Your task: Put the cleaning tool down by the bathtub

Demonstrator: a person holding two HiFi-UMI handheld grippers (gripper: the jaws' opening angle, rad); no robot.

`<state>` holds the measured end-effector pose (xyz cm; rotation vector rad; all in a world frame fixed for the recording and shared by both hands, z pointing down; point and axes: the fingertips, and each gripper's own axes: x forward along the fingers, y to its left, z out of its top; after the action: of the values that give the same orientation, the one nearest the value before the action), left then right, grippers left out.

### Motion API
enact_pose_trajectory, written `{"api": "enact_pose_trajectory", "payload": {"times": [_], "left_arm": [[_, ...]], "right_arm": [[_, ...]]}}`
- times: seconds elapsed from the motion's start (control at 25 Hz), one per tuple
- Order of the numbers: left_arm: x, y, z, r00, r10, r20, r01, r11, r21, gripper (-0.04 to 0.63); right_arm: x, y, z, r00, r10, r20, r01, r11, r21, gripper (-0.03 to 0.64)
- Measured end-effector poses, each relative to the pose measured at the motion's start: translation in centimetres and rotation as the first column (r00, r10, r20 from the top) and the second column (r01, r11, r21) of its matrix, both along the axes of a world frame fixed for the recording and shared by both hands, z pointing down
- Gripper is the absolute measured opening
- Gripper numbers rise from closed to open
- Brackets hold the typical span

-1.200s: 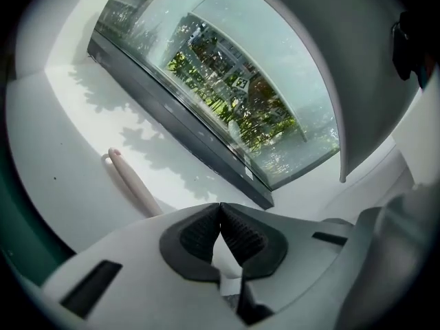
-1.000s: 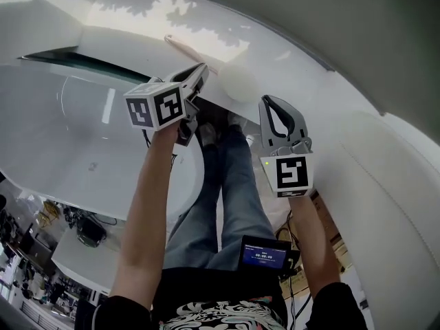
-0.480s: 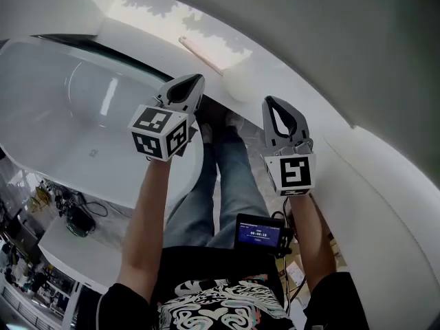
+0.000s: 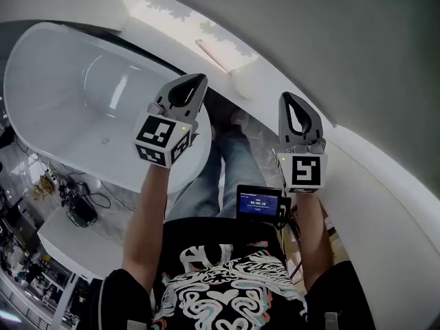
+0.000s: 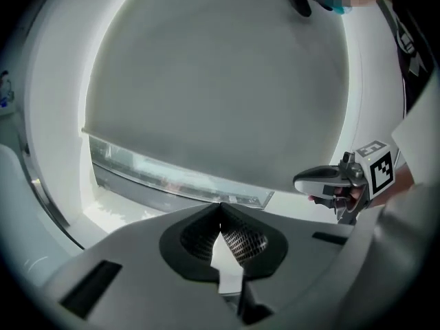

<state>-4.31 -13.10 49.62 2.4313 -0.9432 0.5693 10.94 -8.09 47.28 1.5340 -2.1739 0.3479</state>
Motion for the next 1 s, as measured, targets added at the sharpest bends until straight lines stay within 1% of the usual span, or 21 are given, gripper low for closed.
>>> {"api": "enact_pose_trajectory", "payload": {"times": [0.12,0.24,0.48,0.64,0.72,1.0], "left_arm": [[-0.4,0.0,-3.5,1.000,-0.016,-0.013,0.017,0.998,0.057,0.017],[-0.9,-0.2,-5.7,0.999,-0.031,-0.023,0.033,0.996,0.082,0.017],[-2.3,0.1,-8.4,0.997,-0.061,-0.038,0.065,0.991,0.121,0.017],[-3.4,0.6,-10.2,0.997,-0.062,-0.039,0.067,0.987,0.149,0.017],[-3.9,0.9,-11.0,0.997,-0.064,-0.040,0.069,0.984,0.162,0.017],[-5.5,1.4,-13.9,0.994,-0.098,-0.047,0.106,0.969,0.222,0.017]], "right_arm": [[-0.1,0.2,-2.6,1.000,0.014,0.008,-0.014,1.000,0.024,0.028],[-0.4,0.1,-4.5,1.000,0.020,0.013,-0.021,0.999,0.042,0.028],[-1.8,-0.2,-7.8,1.000,0.021,0.008,-0.022,0.996,0.085,0.028],[-2.9,0.2,-9.2,0.999,0.007,0.035,-0.010,0.997,0.081,0.028],[-3.3,0.6,-9.9,1.000,0.003,0.030,-0.006,0.996,0.084,0.028],[-4.1,1.6,-12.7,0.999,0.022,0.026,-0.025,0.993,0.114,0.028]]}}
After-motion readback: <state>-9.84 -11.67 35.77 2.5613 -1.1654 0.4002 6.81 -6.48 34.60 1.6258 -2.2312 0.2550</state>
